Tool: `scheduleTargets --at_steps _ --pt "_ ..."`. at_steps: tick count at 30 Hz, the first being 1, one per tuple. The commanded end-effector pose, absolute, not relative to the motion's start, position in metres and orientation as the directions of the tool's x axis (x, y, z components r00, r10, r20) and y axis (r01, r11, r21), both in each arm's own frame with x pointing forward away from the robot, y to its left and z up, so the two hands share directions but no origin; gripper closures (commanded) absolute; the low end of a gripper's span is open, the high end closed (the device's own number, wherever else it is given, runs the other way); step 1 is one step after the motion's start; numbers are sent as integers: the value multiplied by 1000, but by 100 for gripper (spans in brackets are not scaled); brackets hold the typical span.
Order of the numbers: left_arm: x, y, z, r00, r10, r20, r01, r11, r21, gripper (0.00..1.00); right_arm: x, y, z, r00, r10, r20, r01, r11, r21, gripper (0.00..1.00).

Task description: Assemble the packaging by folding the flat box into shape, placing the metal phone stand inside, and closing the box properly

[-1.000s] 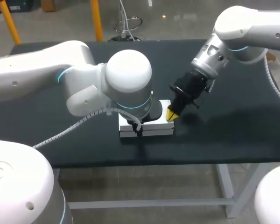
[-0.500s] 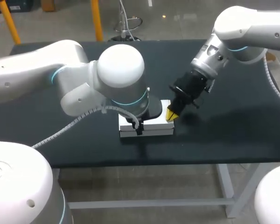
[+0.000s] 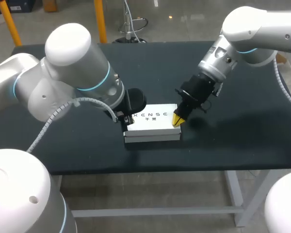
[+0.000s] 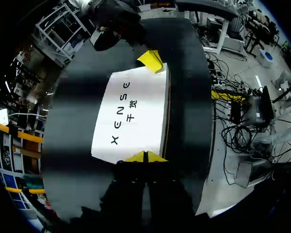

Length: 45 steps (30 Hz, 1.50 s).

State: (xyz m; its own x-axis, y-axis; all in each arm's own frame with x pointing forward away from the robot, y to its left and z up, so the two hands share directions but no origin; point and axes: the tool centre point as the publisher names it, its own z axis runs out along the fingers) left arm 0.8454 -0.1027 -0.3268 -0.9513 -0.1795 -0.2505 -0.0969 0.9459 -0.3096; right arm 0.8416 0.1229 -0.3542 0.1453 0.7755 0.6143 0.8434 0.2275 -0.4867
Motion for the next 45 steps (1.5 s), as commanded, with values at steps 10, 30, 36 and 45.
scheduleTargets --at_steps 10,30,36,45 --pt "853 -108 -350 -961 -169 -216 -90 938 -334 100 843 123 -360 153 778 610 838 225 -497 100" --pt "847 -107 -377 -968 -181 -174 -112 932 -344 100 848 119 -385 196 778 596 810 214 -546 100" --pt "845 -107 -373 -966 -180 -184 -106 930 -353 100 847 117 -383 198 772 604 810 219 -544 100" --pt "840 -110 -353 -954 -161 -252 -64 933 -353 100 838 119 -357 148 768 623 847 227 -481 100"
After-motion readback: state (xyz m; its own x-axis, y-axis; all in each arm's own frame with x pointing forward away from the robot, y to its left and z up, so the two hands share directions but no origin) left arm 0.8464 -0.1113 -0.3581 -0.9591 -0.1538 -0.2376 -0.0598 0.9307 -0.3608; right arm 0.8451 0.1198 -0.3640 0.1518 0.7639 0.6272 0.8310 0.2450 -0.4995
